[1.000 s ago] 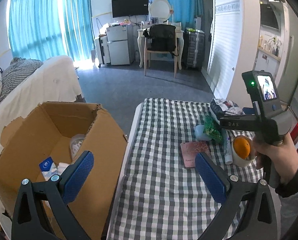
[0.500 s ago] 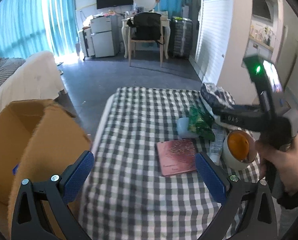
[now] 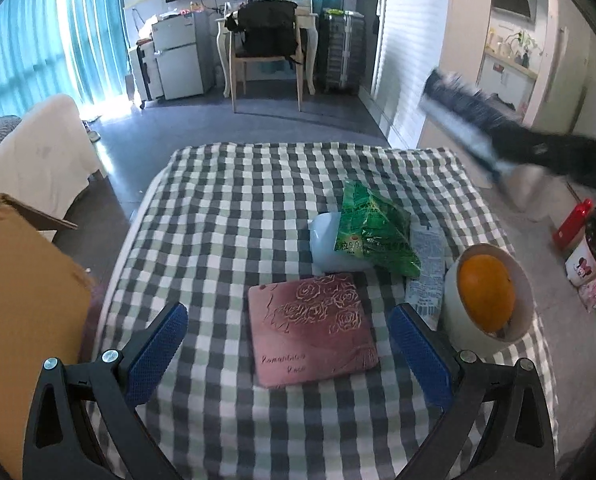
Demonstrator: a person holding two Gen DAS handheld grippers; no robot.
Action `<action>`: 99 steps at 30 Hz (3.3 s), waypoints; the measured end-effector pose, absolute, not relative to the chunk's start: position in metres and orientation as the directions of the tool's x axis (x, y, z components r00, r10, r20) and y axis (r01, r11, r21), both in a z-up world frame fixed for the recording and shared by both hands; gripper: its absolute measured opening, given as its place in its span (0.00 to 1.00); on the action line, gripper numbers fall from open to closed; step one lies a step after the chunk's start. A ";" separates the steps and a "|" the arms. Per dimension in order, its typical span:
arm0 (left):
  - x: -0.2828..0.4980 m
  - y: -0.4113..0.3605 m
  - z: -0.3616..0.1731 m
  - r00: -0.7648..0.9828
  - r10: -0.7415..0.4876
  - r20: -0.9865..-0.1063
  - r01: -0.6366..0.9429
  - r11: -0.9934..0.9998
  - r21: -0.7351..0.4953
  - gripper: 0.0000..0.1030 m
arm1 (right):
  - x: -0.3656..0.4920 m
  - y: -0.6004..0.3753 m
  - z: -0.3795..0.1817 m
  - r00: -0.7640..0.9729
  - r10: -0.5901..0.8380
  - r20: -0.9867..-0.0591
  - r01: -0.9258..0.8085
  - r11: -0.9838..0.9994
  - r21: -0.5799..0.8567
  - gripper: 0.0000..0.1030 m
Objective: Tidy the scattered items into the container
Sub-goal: 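Grasp and lift the pink Romantic Rose notebook with left while right holds the pouch, then carry both items over the box and release the notebook and pouch inside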
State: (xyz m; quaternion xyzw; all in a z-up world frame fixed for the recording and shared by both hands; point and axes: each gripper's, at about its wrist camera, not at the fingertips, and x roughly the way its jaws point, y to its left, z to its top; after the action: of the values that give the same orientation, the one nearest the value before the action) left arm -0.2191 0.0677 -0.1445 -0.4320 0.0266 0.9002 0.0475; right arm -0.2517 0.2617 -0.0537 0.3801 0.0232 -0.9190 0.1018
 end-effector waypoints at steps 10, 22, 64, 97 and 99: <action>-0.229 0.080 -0.174 -0.577 0.045 -0.816 -0.103 -0.995 0.018 0.97 | -0.225 0.271 -0.029 -0.725 -0.163 -0.669 0.189 -0.981 0.034 0.36; -0.223 0.085 -0.175 -0.568 0.063 -0.820 -0.108 -0.994 -0.001 0.72 | -0.207 0.277 -0.023 -0.733 -0.156 -0.663 0.172 -0.984 0.041 0.36; -0.044 -0.044 0.036 -0.816 -0.008 -0.578 0.032 -0.999 -0.032 0.71 | -0.076 0.197 0.003 -0.716 -0.241 -0.656 0.257 -0.964 0.074 0.36; -0.024 -0.224 0.009 -0.762 -0.230 -0.605 0.317 -0.947 -0.040 0.71 | -0.094 0.001 0.013 -0.641 -0.388 -0.662 0.518 -0.855 0.000 0.37; -0.029 -0.232 0.001 -0.750 -0.237 -0.617 0.332 -0.942 -0.041 0.71 | -0.100 -0.013 0.012 -0.630 -0.401 -0.665 0.538 -0.843 -0.001 0.37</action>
State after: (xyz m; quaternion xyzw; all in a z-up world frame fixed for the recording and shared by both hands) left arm -0.0286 -0.2325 0.0010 -0.3189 -0.0740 0.9325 -0.1526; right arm -0.1005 -0.0134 0.0124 0.3412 0.0999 -0.8973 0.2617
